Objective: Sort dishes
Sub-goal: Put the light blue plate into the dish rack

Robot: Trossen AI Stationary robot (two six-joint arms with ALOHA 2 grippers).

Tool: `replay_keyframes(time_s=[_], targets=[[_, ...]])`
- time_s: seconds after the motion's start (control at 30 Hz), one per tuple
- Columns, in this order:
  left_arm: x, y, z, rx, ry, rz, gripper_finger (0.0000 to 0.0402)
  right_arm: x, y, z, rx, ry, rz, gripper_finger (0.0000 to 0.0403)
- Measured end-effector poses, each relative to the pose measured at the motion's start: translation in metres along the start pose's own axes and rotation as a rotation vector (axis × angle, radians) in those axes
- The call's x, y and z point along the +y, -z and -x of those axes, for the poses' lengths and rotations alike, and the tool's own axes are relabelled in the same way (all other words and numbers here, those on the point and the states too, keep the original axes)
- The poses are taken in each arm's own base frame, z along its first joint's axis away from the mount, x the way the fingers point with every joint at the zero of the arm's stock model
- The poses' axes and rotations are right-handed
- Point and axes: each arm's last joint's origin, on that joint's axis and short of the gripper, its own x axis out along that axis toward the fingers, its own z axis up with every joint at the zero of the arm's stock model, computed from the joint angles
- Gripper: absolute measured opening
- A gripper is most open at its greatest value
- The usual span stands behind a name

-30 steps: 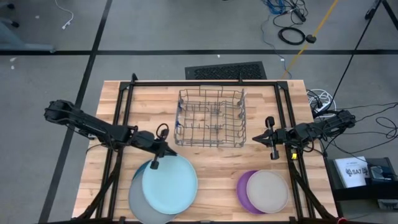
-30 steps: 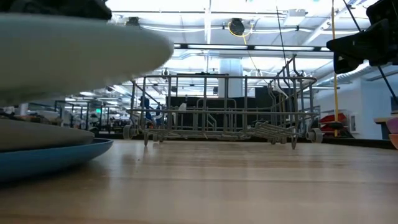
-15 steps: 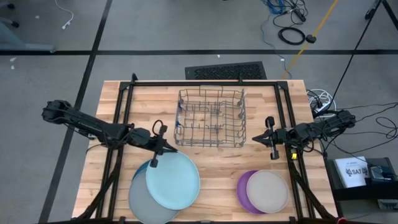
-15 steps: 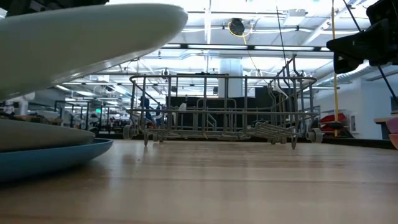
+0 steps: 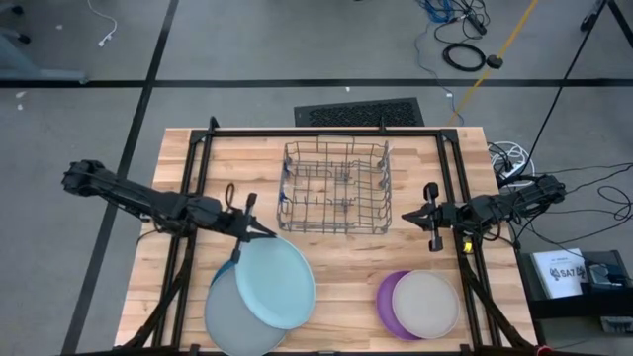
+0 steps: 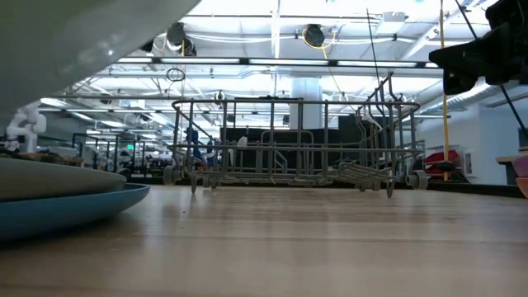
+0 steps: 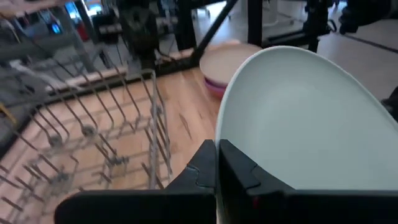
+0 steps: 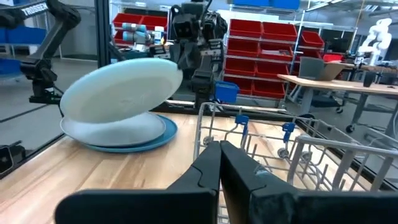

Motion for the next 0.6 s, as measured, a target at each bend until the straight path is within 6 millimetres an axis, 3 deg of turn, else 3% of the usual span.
replay_keyframes(time_s=[0.6], targets=[[0.008, -0.027, 0.032, -0.241, -0.123, -0.132, 0.0000, -0.005, -0.026, 0.003, -0.257, 0.046, -0.208, 0.0004]])
